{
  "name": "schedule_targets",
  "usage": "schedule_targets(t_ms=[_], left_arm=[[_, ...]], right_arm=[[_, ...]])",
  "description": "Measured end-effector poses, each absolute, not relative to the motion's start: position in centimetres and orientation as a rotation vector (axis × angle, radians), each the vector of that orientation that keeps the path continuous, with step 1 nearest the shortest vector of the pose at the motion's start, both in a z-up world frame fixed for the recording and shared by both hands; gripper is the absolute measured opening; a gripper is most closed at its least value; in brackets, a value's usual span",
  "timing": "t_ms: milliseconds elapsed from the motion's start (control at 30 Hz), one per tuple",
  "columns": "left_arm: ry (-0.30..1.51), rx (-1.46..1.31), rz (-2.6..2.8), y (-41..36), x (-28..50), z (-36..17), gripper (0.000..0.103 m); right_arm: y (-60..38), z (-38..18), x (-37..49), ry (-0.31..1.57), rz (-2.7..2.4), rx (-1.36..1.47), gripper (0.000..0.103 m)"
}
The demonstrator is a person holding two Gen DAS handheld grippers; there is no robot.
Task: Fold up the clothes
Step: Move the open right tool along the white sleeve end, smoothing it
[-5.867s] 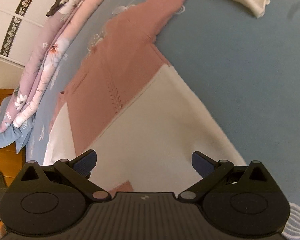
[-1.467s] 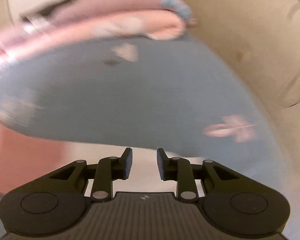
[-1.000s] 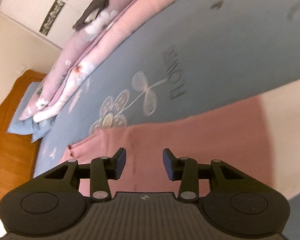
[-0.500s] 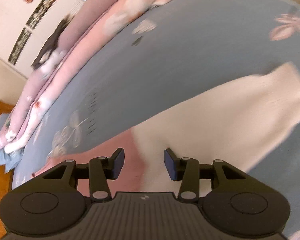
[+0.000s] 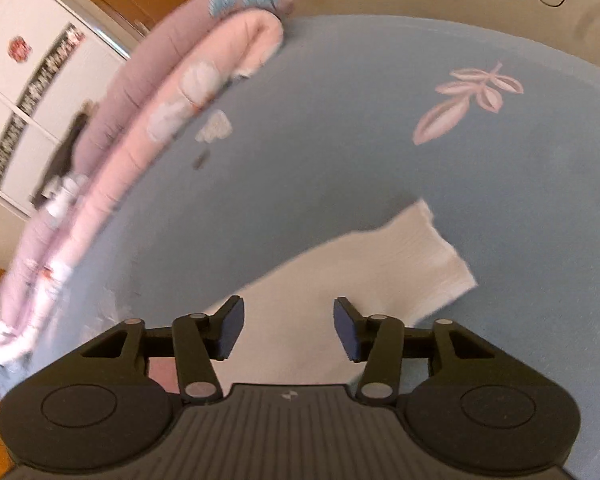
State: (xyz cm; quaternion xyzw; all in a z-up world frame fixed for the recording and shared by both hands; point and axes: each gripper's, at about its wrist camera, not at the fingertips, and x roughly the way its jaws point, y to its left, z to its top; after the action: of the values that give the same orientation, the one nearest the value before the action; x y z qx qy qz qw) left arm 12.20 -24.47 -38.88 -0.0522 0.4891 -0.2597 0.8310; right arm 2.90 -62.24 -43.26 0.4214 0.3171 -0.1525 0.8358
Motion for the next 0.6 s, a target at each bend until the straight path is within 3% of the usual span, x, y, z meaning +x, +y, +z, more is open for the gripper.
schedule_targets(t_ms=[133,300,600], left_arm=[[0.964,-0.066,-0.681,-29.8,15.0,-38.6,0.1],[0.961,-0.009,-0.801,-35.3,16.8,-39.9,0.1],[1.05,0.081,-0.793,-37.1,16.5,-44.5,0.1]], right_arm=[[-61.5,-44.2,4.5,0.64,-0.215,0.972,0.062],[-62.5,-46.4,5.1,0.683,-0.174,0.992,0.06],[-69.0,-46.1,-1.4,0.587,-0.378,1.077,0.061]])
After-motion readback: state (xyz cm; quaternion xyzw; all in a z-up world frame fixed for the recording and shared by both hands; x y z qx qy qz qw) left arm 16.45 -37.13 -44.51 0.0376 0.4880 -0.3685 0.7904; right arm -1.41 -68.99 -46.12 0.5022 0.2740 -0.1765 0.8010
